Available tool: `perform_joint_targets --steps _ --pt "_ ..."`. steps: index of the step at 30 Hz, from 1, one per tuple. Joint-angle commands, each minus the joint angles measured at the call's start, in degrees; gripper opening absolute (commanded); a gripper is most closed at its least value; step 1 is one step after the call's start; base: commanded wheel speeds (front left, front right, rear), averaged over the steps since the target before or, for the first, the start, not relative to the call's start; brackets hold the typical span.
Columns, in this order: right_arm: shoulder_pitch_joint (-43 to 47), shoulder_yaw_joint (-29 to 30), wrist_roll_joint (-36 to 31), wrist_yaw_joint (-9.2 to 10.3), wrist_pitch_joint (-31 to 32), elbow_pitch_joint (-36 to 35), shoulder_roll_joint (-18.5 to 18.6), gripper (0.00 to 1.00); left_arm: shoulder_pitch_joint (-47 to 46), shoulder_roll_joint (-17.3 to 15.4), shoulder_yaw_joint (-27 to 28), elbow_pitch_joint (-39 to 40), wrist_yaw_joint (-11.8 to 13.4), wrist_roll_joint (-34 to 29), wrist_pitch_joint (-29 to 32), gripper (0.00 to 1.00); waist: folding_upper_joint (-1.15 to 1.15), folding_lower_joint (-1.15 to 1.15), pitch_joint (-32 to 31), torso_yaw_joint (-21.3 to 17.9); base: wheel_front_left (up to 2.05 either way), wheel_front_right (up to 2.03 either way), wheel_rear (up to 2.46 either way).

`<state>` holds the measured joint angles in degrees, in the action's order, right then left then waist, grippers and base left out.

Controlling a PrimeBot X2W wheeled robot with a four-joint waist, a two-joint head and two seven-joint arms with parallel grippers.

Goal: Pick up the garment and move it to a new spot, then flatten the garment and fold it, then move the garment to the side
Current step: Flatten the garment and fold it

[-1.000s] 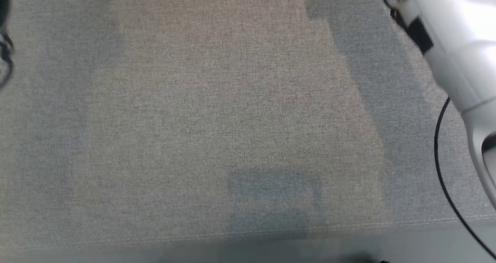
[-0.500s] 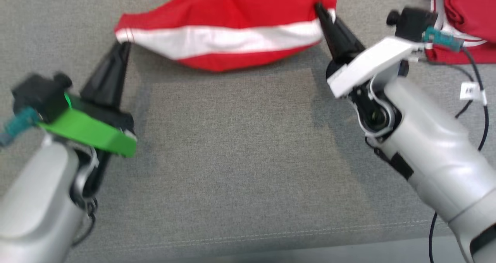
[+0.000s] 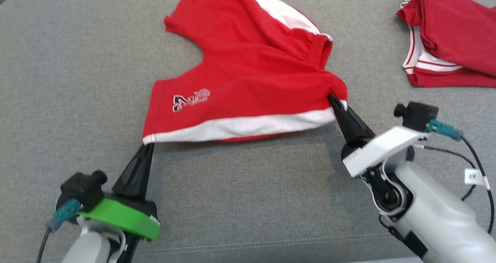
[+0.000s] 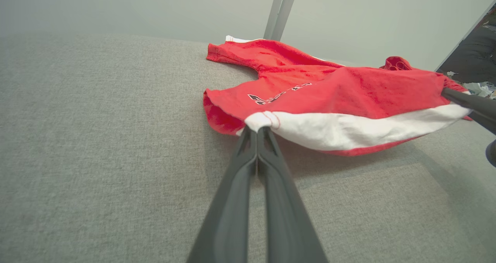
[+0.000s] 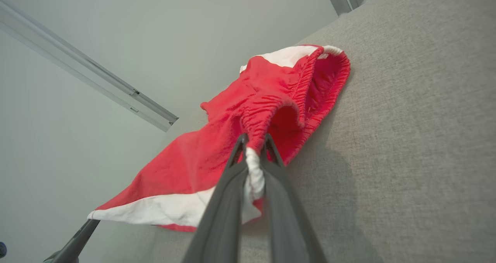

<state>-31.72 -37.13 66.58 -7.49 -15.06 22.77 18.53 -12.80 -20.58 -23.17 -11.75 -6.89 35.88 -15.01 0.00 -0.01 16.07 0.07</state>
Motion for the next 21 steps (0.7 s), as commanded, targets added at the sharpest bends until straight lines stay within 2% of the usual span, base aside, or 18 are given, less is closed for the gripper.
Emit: perform_joint_targets --steps 1,12,15,18,21 --pt "1.1 0.1 0.0 0.0 -0.2 -0.5 0.4 0.0 1.3 0.2 0.4 -0.1 -0.2 -0.2 -0.1 0.0 0.0 0.01 -2.2 0.6 0.0 0.0 0.0" --pt "14.2 0.4 -0.3 0.0 -0.2 -6.6 5.8 0.0 13.9 5.3 9.6 1.4 -0.4 -5.4 -0.1 0.0 0.0 0.01 -7.7 0.9 0.0 0.0 0.0" --pt "17.4 -1.3 -0.4 0.0 0.1 -8.3 7.4 0.0 16.6 6.3 11.3 1.6 -0.5 -6.6 -0.1 0.0 0.0 0.01 -8.2 1.1 0.0 0.0 0.0" --pt "19.3 -2.3 -1.0 0.0 0.1 -8.9 7.9 0.0 17.4 6.8 12.0 1.4 -0.5 -7.4 -0.1 0.0 0.0 0.01 -8.2 1.2 0.0 0.0 0.0" --pt "19.1 -1.8 -1.4 0.0 -0.1 -9.7 7.3 0.0 15.9 5.9 11.7 2.0 -0.6 -8.1 -0.1 0.0 0.0 0.01 -7.9 0.7 0.0 0.0 0.0"
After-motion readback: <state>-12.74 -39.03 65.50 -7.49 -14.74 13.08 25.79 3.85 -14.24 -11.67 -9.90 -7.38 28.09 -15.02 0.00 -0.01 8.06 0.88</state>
